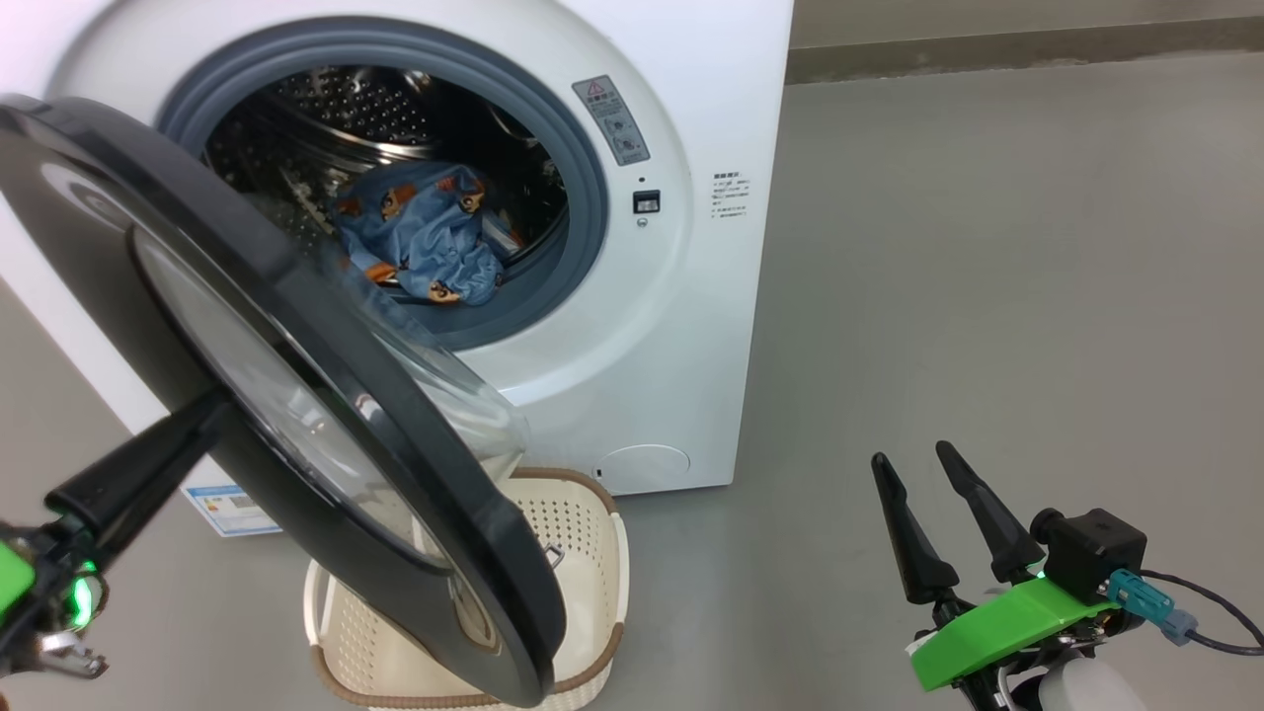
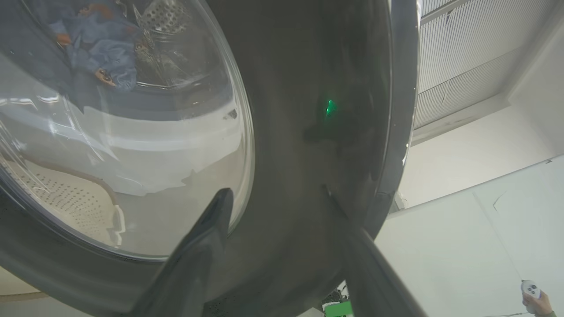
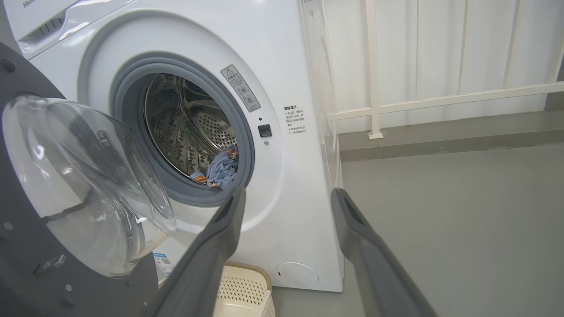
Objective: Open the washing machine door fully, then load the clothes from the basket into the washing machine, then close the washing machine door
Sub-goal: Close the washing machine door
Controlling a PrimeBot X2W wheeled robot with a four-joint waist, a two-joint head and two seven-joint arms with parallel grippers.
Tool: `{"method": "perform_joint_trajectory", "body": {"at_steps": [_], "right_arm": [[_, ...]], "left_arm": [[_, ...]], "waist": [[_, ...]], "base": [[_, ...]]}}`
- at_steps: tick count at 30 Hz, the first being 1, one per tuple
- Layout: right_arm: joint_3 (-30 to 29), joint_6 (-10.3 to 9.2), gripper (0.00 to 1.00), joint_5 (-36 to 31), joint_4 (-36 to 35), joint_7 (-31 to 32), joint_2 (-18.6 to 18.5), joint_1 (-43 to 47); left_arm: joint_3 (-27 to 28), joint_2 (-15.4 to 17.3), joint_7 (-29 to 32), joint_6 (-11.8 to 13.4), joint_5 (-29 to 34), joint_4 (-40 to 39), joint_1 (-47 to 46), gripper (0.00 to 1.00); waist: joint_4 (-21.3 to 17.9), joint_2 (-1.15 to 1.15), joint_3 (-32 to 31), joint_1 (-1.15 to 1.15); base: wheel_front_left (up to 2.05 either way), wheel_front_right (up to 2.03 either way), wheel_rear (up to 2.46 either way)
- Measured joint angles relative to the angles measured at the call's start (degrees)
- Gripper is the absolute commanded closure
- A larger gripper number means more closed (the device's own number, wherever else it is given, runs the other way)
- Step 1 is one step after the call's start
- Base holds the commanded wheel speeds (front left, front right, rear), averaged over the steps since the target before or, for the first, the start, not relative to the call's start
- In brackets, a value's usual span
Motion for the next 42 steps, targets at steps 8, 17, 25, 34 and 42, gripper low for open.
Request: {"method": "perform_joint_trajectory", "body": {"at_steps": [8, 17, 25, 34, 42], "right_arm": [[-0.5, 0.0, 0.0, 0.0, -0.3, 0.0, 0.1, 0.0], [-0.6, 0.0, 0.0, -0.1, -0.6, 0.0, 0.0, 0.0], [-0.7, 0.0, 0.0, -0.1, -0.6, 0.0, -0.6, 0.0], [-0.7, 0.0, 0.0, -0.1, -0.6, 0.0, -0.7, 0.0], [-0.3, 0.0, 0.0, -0.1, -0.3, 0.0, -0.8, 0.0]], "left_arm": [[1.4, -0.3, -13.1, -7.7, 14.0, -1.0, 5.0, 0.0], [-2.1, -1.6, -32.3, -9.0, 31.3, -2.0, 11.5, 0.0], [-10.7, 0.4, -52.5, -9.4, 45.0, 2.4, 17.1, 0.0], [-12.4, -0.1, -61.9, -9.3, 50.8, 9.3, 18.5, 0.0], [-12.9, -1.0, -64.5, -8.9, 54.6, 12.6, 18.4, 0.0]], "waist": [[0.9, 0.0, 0.3, 0.0], [1.1, 0.0, 0.4, 0.0], [1.0, 0.0, 0.3, 0.0], [1.6, 0.0, 0.3, 0.0], [2.1, 0.0, 0.3, 0.0]], "base": [[0.0, 0.0, 0.0], [0.0, 0.0, 0.0], [0.0, 0.0, 0.0], [0.0, 0.0, 0.0], [0.0, 0.0, 0.0]]}}
